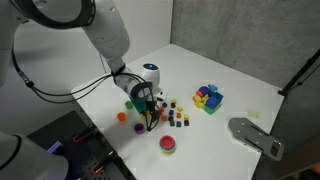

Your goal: Put the yellow bowl into the pink bowl

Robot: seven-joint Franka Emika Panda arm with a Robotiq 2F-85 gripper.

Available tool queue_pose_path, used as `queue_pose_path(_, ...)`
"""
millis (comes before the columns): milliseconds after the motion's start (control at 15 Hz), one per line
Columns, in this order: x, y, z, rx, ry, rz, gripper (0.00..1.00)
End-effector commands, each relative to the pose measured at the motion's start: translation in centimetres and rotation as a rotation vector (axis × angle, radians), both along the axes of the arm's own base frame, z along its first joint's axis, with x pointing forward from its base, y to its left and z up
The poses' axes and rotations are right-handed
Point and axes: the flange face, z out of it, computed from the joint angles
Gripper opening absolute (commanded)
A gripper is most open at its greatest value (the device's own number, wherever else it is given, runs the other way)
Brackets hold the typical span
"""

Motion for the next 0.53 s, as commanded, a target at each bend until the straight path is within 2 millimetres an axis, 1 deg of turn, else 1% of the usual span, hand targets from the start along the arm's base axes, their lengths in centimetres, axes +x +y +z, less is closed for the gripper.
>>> queue_pose_path(0,0.2,0.3,-0.6,0.007,0.0,0.02,1.0)
queue_pose_path(467,-0.3,1.3,-1.8,0.003,0.008,0.046,1.0)
